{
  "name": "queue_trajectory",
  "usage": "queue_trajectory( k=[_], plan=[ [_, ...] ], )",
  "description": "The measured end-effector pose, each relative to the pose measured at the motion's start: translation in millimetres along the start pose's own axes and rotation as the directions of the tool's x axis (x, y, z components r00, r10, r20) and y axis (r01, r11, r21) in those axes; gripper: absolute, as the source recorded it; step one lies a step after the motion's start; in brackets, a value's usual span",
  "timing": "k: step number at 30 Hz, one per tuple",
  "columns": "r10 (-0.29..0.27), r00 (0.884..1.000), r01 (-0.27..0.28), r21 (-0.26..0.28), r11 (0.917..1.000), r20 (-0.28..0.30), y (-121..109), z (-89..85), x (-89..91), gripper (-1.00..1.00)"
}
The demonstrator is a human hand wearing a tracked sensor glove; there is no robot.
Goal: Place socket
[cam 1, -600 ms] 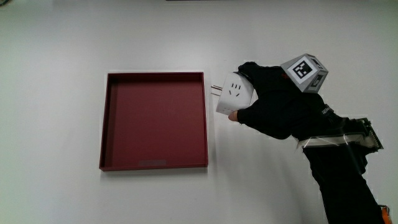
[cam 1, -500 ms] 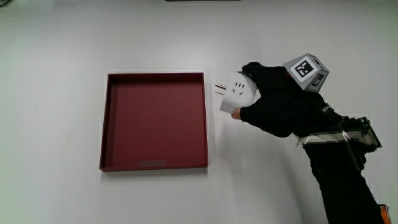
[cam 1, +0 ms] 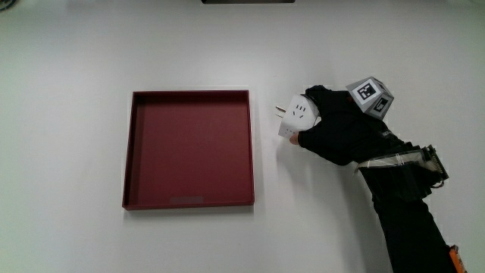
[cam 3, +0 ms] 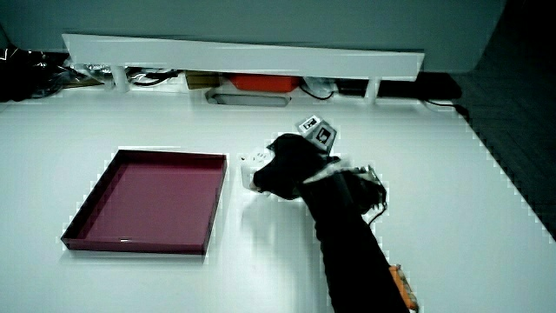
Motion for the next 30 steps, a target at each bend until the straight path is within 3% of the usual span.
queue_trajectory(
  k=[1,2,3,12,18,19,20,30],
  plan=[
    [-0.013,1.0,0.013,0.0,0.9999,0.0,1.2,-2.4,3.7,0.0],
    [-0.046,0.998,0.042,-0.081,0.9958,-0.039,3.1,-5.6,8.7,0.0],
    [-0.028,1.0,0.028,0.001,0.9996,0.004,4.2,-7.0,10.9,0.0],
    [-0.069,0.998,0.069,-0.013,0.9975,-0.003,11.7,-23.2,28.6,0.0],
    [-0.077,0.997,0.077,-0.012,0.9969,-0.004,12.0,-24.7,29.4,0.0],
    [-0.093,0.994,0.086,-0.097,0.9915,-0.066,11.9,-25.8,30.5,0.0],
    [-0.075,0.997,0.075,-0.012,0.9971,-0.013,10.7,-24.7,29.2,0.0],
    [-0.075,0.997,0.074,-0.026,0.9969,-0.024,9.8,-24.6,31.3,-0.31]
  ],
)
